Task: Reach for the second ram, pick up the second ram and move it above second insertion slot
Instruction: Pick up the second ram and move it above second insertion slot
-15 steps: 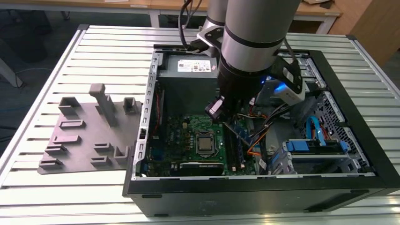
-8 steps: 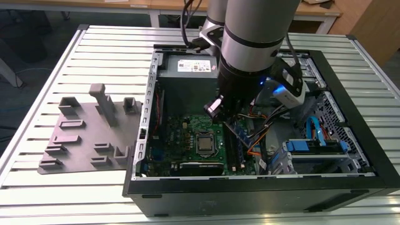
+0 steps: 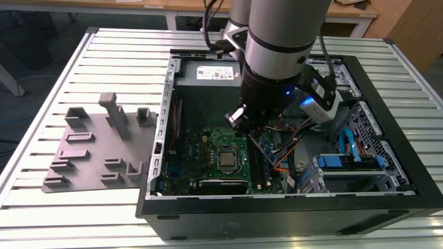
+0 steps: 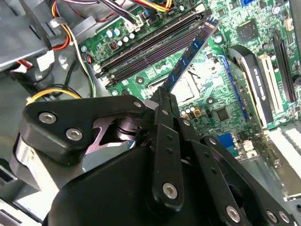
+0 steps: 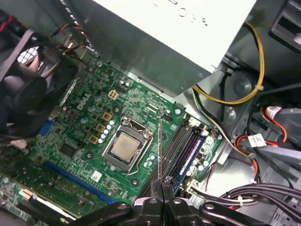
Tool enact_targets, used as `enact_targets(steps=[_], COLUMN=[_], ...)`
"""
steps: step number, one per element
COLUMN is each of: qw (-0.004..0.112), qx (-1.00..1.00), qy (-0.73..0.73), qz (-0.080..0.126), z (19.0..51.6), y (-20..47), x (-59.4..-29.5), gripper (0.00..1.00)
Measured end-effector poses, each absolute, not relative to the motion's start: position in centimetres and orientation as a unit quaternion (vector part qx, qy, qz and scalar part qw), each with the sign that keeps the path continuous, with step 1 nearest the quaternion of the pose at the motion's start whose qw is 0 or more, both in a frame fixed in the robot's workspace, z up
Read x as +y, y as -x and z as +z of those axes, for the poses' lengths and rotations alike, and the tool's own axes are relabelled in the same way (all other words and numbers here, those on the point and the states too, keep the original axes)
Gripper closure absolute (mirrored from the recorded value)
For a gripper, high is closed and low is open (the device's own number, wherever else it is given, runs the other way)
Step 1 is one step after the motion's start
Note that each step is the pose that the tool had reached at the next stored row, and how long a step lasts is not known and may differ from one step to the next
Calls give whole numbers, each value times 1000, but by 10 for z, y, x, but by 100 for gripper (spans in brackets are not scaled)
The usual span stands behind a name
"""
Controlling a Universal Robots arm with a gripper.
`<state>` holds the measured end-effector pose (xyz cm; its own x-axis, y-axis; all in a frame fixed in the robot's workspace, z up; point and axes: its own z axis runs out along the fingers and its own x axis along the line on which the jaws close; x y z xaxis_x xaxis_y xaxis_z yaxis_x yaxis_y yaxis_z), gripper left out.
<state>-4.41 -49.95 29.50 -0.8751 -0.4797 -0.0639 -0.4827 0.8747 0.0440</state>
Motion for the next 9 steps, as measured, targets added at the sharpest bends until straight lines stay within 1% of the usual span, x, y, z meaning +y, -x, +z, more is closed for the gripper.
enact_targets(steps=[9], qw=[27], qx=[978], qy=[203], qz=[28], z=[295], y=[44], x=[-500], gripper=[91])
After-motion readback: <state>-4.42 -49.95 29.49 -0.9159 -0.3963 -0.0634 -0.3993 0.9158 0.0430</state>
